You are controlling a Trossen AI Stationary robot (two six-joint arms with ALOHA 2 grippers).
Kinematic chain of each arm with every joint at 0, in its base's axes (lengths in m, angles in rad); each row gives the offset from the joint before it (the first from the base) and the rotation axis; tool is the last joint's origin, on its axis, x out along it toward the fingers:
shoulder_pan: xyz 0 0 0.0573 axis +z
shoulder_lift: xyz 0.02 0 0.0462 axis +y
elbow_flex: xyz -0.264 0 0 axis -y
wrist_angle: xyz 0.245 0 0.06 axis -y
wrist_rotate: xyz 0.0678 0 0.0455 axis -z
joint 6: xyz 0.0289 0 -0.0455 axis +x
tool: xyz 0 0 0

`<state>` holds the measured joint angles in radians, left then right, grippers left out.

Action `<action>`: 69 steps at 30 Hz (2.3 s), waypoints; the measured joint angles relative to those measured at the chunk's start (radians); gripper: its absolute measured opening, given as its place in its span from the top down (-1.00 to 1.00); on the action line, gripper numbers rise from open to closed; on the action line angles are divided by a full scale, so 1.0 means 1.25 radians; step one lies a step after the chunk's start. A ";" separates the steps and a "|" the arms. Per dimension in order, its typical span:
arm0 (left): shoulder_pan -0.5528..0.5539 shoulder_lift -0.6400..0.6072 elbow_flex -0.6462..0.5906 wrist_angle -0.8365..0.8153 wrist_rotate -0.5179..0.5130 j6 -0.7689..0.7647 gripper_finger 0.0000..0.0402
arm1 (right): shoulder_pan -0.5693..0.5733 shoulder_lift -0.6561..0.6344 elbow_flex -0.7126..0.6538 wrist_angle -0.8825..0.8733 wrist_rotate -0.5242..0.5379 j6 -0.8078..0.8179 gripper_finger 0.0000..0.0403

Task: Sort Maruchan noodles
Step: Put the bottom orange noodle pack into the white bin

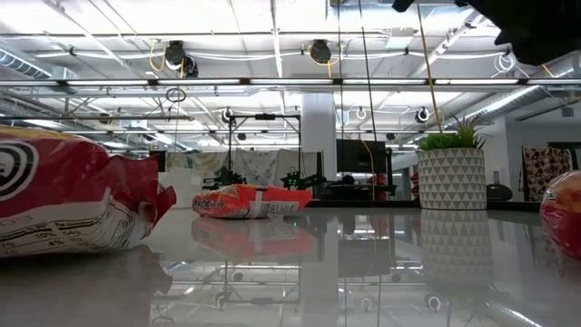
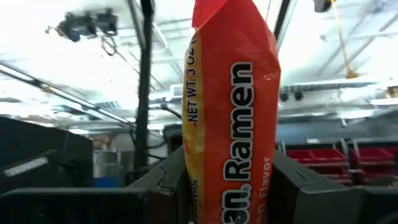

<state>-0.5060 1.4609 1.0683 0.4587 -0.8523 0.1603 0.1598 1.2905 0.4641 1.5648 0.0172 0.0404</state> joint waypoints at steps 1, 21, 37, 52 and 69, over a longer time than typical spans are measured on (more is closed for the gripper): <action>0.003 0.008 0.000 0.029 0.013 0.010 -0.50 | 0.001 0.011 0.012 -0.004 0.006 -0.004 0.38; 0.032 0.137 0.000 0.455 0.180 0.102 -0.50 | 0.095 0.072 0.169 0.004 -0.037 -0.111 0.39; 0.099 0.272 0.001 0.744 0.350 0.123 -0.50 | 0.126 0.036 0.169 0.004 -0.036 -0.192 0.39; 0.123 0.277 0.003 0.757 0.438 0.145 -0.26 | 0.124 0.036 0.169 -0.004 -0.007 -0.240 0.39; 0.103 0.074 0.038 0.289 0.304 0.093 -0.26 | 0.124 0.036 0.169 -0.044 0.052 -0.278 0.39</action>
<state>-0.3772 1.5540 1.1158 0.8201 -0.4721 0.2759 0.3147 1.3357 0.6750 1.5101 0.0822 -0.3075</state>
